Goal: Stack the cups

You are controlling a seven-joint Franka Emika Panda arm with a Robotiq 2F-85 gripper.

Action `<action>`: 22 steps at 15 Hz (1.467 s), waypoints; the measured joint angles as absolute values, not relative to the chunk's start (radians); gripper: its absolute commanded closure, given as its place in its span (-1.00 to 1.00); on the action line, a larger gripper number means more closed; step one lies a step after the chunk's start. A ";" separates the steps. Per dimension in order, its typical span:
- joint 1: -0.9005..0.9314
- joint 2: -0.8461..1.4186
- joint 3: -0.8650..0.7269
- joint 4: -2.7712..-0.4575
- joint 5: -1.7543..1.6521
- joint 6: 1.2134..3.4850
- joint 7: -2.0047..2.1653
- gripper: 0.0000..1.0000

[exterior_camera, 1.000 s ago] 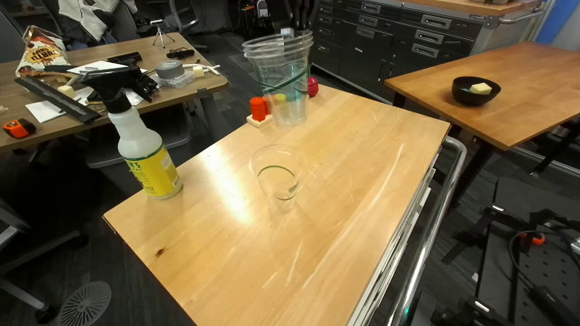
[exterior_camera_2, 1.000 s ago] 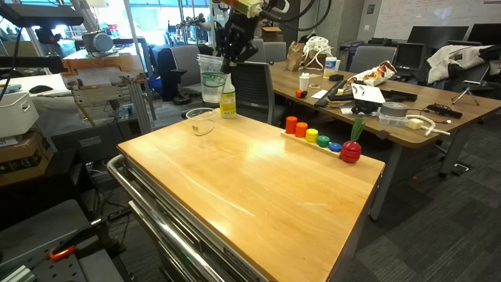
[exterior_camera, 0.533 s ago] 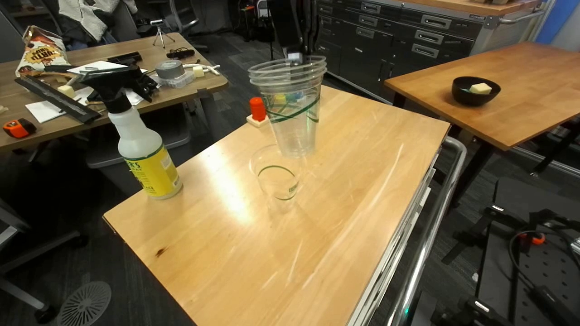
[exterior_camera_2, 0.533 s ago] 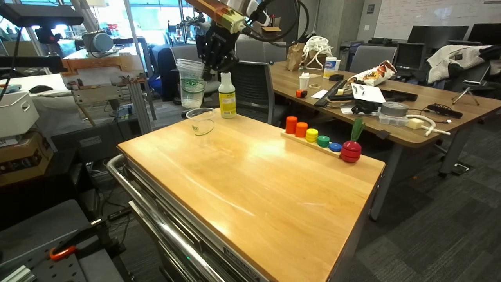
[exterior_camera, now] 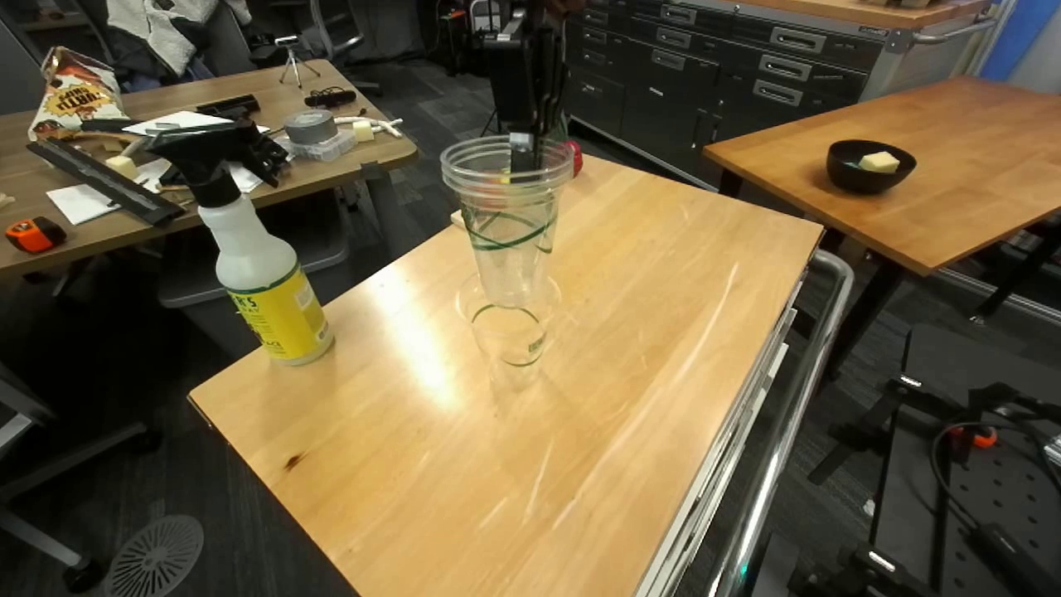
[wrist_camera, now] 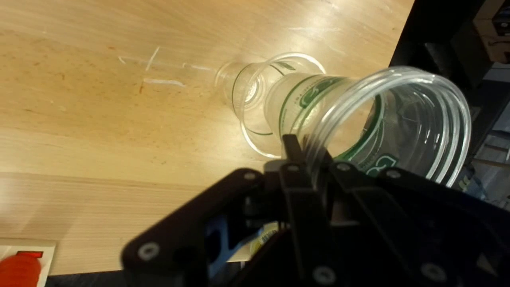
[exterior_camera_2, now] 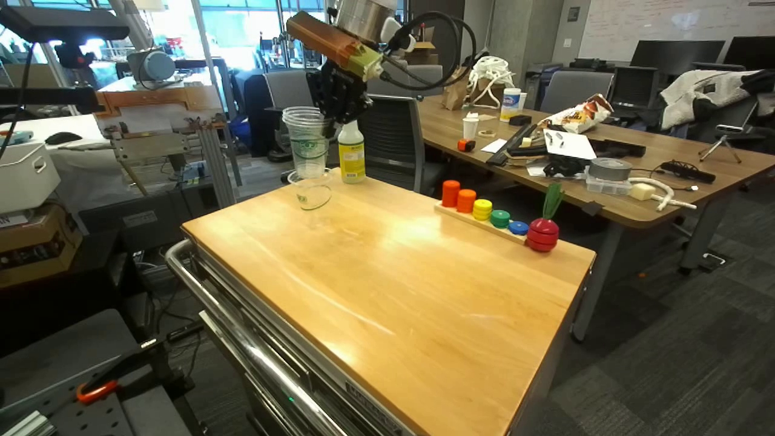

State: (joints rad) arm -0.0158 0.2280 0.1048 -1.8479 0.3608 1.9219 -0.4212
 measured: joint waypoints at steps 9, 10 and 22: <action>-0.011 0.232 0.118 -1.910 0.361 2.049 -0.486 0.31; -0.011 0.232 0.119 -1.916 0.361 2.050 -0.493 0.17; -0.011 0.216 0.110 -1.941 0.259 2.050 -0.511 -1.00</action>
